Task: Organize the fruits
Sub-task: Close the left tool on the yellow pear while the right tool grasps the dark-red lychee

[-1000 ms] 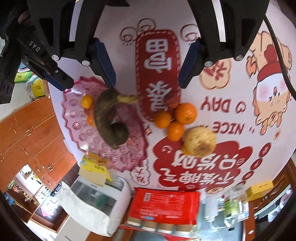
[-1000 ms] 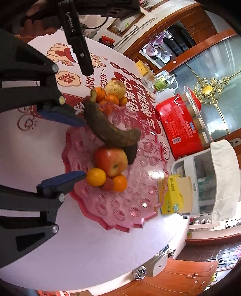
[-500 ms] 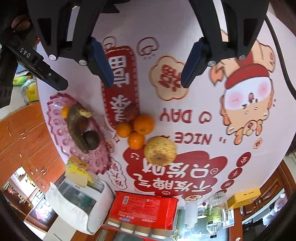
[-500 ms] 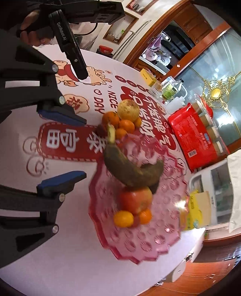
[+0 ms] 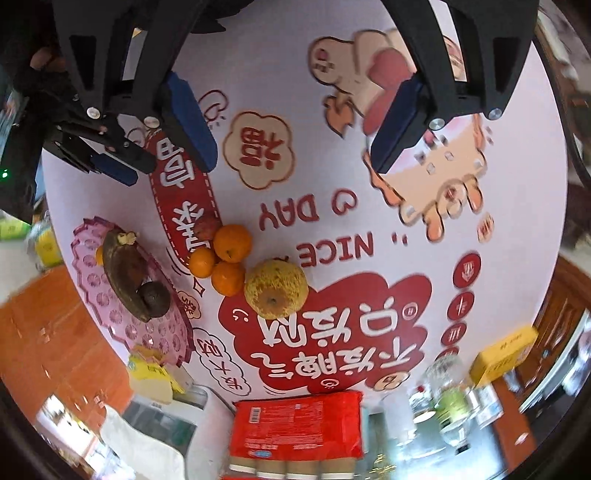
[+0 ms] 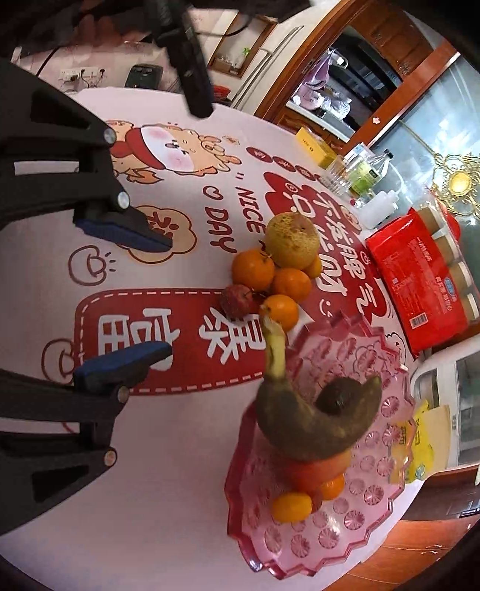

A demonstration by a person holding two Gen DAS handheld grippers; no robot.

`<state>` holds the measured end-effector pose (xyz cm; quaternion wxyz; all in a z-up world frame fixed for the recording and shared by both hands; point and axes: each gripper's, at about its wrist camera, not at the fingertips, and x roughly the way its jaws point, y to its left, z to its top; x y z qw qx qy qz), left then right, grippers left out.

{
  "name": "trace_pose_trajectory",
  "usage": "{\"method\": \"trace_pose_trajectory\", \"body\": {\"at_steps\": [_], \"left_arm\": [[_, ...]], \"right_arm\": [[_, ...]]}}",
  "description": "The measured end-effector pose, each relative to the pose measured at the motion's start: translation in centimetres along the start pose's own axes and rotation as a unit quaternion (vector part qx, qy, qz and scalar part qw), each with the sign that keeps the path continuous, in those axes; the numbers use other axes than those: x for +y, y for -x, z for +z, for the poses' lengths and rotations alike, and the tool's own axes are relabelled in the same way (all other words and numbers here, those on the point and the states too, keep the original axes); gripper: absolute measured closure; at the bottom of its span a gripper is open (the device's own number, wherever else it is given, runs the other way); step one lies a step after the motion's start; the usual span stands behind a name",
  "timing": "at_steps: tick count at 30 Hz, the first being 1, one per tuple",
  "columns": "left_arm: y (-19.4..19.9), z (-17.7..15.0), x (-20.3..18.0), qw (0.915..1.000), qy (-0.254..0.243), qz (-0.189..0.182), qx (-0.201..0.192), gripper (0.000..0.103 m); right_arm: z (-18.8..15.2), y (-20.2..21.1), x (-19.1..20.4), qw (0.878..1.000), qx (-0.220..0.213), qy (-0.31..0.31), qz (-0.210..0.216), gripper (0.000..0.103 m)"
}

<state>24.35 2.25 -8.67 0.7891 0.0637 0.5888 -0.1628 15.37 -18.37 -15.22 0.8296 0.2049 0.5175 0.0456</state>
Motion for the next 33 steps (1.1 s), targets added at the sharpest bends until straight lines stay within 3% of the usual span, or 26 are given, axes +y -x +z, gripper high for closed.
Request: {"method": "trace_pose_trajectory", "body": {"at_steps": [11,17,26,33], "left_arm": [[-2.9,6.8,-0.4,0.9910,-0.117,0.030,0.058,0.018],[-5.1,9.8,-0.8,0.9853,-0.148,0.038,0.077,0.018],[-7.9,13.9,-0.7,0.9893,-0.117,0.003,0.088,0.018],[-10.9,15.1,-1.2,0.9889,-0.093,-0.024,0.113,0.017]], "right_arm": [[-0.1,-2.8,2.0,0.996,-0.052,0.041,-0.060,0.053],[0.1,-3.7,3.3,0.987,-0.097,0.092,-0.089,0.053],[0.0,-5.8,4.9,0.970,-0.104,0.174,-0.133,0.053],[-0.1,-7.6,5.4,0.960,-0.090,0.217,-0.154,0.053]]}}
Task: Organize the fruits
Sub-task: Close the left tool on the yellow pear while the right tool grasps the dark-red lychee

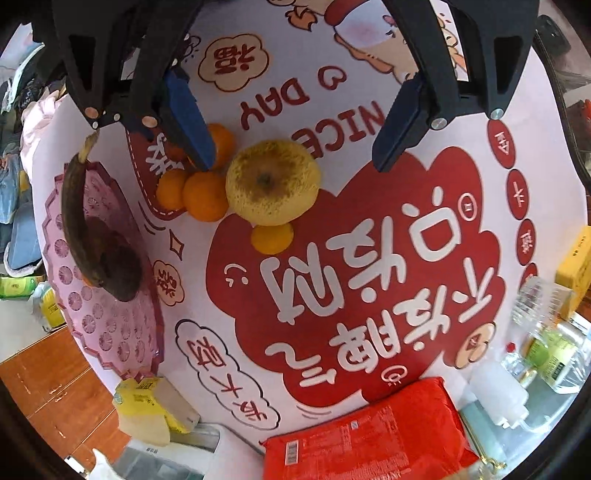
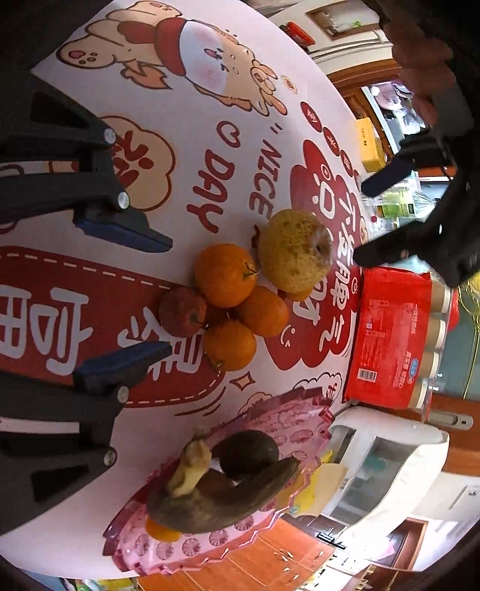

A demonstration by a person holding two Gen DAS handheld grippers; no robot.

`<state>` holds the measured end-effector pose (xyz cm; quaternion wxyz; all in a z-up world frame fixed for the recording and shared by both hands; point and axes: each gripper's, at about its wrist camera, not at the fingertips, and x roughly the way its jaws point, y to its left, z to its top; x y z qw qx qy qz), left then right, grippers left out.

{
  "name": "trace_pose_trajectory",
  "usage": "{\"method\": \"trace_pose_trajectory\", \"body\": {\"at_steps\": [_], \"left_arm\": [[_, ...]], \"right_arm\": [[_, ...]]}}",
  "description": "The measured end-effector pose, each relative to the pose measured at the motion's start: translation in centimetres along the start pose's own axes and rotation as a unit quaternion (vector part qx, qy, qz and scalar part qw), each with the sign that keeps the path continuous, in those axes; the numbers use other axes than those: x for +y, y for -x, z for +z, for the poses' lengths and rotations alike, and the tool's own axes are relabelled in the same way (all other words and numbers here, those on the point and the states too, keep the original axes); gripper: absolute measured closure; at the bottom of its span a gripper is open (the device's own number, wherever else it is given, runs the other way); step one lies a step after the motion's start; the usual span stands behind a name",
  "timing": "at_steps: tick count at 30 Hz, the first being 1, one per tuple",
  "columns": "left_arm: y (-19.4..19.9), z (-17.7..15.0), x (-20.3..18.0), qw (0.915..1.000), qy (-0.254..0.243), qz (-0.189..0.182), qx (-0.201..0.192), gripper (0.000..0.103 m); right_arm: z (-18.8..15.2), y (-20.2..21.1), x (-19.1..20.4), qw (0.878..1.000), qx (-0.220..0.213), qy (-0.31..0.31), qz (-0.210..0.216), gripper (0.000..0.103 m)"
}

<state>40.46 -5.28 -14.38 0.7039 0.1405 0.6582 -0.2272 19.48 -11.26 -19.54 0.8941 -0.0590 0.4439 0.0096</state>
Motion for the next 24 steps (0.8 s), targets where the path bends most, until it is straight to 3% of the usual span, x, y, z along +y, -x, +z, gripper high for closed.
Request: {"method": "trace_pose_trajectory", "body": {"at_steps": [7,24], "left_arm": [[-3.8,0.6,0.3,0.9988,0.026,-0.020,0.035,0.017],[-8.4,2.1,-1.3,0.9975,0.030,-0.023,0.059,0.017]], "right_arm": [[-0.4,-1.5,-0.2,1.000,0.002,-0.004,0.009,0.055],[-0.2,-2.4,-1.4,0.999,-0.010,-0.032,0.012,0.058]]}}
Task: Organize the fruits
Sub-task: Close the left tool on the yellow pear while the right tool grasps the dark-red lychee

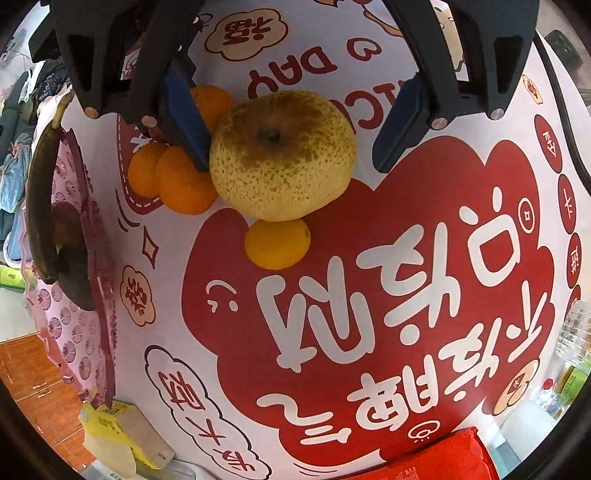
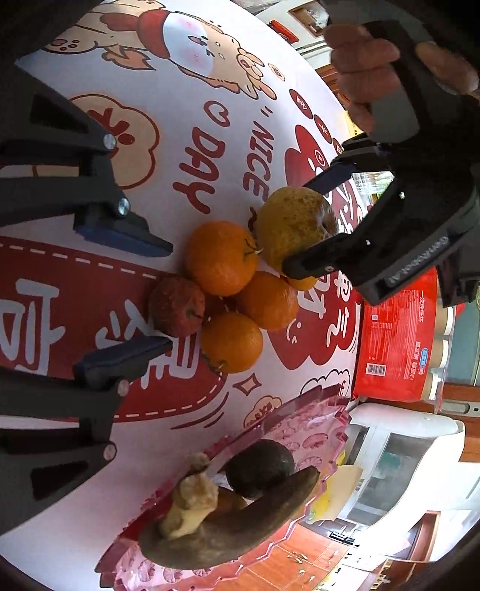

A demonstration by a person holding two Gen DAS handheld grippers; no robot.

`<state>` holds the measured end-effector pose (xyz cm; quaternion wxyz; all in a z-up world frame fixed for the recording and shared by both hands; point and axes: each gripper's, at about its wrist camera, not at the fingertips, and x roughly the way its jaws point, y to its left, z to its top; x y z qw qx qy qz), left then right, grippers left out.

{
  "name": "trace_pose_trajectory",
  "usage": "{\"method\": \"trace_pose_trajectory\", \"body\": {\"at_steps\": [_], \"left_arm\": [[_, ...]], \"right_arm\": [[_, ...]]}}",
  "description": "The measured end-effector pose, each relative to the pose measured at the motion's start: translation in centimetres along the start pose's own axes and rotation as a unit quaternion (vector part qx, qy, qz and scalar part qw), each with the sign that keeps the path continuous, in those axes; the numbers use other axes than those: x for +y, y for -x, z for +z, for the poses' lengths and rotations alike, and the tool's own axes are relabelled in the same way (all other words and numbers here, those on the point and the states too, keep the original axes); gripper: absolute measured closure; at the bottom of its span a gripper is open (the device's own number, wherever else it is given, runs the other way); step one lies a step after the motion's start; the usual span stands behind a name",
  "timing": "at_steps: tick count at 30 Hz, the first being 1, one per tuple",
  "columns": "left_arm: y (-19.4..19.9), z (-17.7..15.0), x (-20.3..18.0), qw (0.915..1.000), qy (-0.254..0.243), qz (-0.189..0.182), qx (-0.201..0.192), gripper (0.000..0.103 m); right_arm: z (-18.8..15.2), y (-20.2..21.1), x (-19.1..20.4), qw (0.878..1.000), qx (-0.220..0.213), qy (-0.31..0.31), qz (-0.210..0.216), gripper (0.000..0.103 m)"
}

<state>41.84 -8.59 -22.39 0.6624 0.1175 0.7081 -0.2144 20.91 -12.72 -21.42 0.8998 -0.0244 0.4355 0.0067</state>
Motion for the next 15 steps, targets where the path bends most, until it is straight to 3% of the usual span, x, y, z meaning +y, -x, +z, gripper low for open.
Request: {"method": "trace_pose_trajectory", "body": {"at_steps": [6,11,15], "left_arm": [[-1.3,0.8,-0.7,1.0000,-0.002,0.000,0.004,0.017],[-1.4,1.0,-0.2,0.9995,0.004,-0.031,0.001,0.030],[-1.2,0.8,0.7,0.9994,0.004,-0.035,-0.007,0.030]], "right_arm": [[0.2,-0.2,-0.2,1.000,0.001,-0.004,-0.001,0.060],[0.2,-0.3,-0.1,1.000,0.001,-0.002,-0.001,0.062],[0.2,-0.2,-0.4,1.000,-0.001,-0.012,-0.006,0.069]]}}
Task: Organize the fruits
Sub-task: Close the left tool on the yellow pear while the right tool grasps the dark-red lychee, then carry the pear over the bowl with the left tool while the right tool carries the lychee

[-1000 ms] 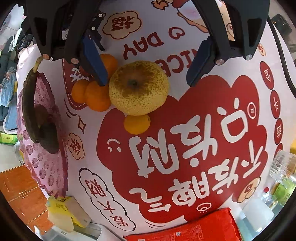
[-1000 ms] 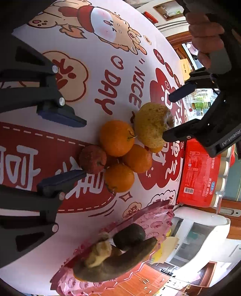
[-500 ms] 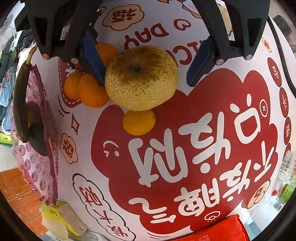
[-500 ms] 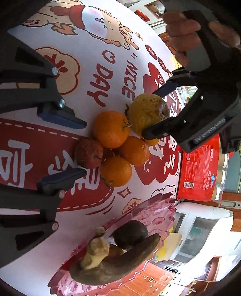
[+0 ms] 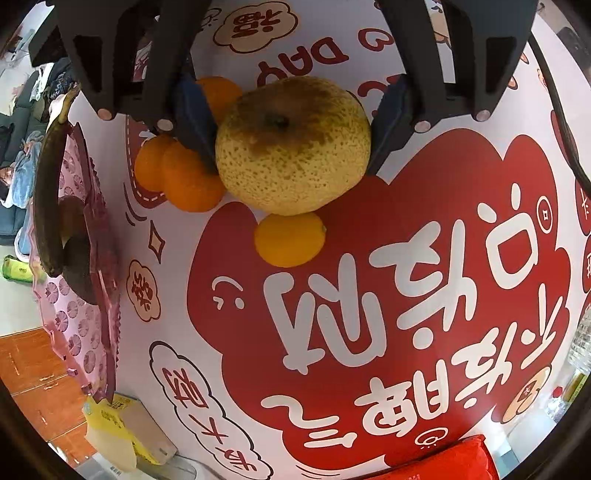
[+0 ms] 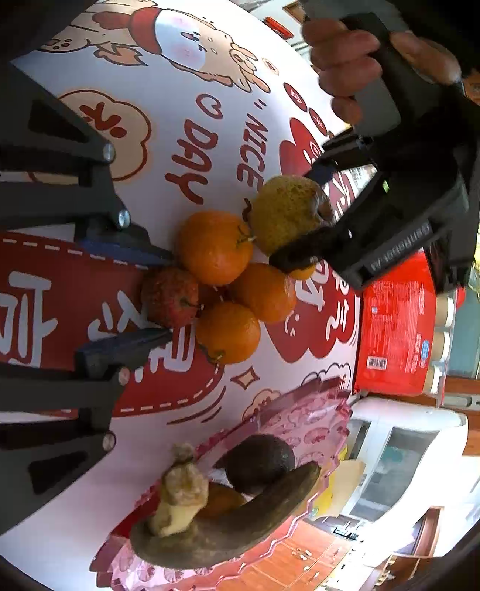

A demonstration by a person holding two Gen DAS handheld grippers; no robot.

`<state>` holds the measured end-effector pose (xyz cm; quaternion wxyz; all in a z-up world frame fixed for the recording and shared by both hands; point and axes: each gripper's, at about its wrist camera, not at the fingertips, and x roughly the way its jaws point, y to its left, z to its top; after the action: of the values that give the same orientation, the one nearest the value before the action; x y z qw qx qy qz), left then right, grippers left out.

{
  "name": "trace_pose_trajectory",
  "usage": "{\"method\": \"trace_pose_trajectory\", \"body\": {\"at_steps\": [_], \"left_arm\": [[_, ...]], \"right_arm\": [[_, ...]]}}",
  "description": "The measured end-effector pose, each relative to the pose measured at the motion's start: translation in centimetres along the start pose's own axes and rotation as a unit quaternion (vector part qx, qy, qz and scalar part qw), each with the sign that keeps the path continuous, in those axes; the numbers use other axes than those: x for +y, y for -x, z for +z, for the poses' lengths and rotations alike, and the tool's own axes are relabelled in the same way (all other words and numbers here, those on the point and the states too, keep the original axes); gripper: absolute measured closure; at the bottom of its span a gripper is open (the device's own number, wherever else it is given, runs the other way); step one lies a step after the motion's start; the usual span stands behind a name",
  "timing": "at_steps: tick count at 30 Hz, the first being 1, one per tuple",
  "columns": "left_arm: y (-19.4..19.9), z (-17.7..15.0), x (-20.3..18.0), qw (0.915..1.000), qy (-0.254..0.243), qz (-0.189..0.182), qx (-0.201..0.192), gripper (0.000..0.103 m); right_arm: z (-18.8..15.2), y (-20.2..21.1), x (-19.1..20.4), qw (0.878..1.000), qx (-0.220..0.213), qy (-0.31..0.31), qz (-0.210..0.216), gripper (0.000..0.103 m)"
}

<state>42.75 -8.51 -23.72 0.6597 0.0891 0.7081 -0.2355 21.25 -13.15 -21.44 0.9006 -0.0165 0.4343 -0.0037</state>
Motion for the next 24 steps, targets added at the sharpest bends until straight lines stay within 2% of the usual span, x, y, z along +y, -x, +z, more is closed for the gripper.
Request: {"method": "trace_pose_trajectory", "body": {"at_steps": [12,24], "left_arm": [[2.0,-3.6,0.9,0.9999,0.015,0.005,-0.004,0.031],[7.6,-9.5,0.6,0.9986,0.027,0.012,-0.043,0.031]], "right_arm": [[-0.2,0.6,0.0,1.000,0.000,-0.010,0.019,0.072],[-0.3,4.2,0.6,0.999,-0.038,-0.012,0.033,0.072]]}}
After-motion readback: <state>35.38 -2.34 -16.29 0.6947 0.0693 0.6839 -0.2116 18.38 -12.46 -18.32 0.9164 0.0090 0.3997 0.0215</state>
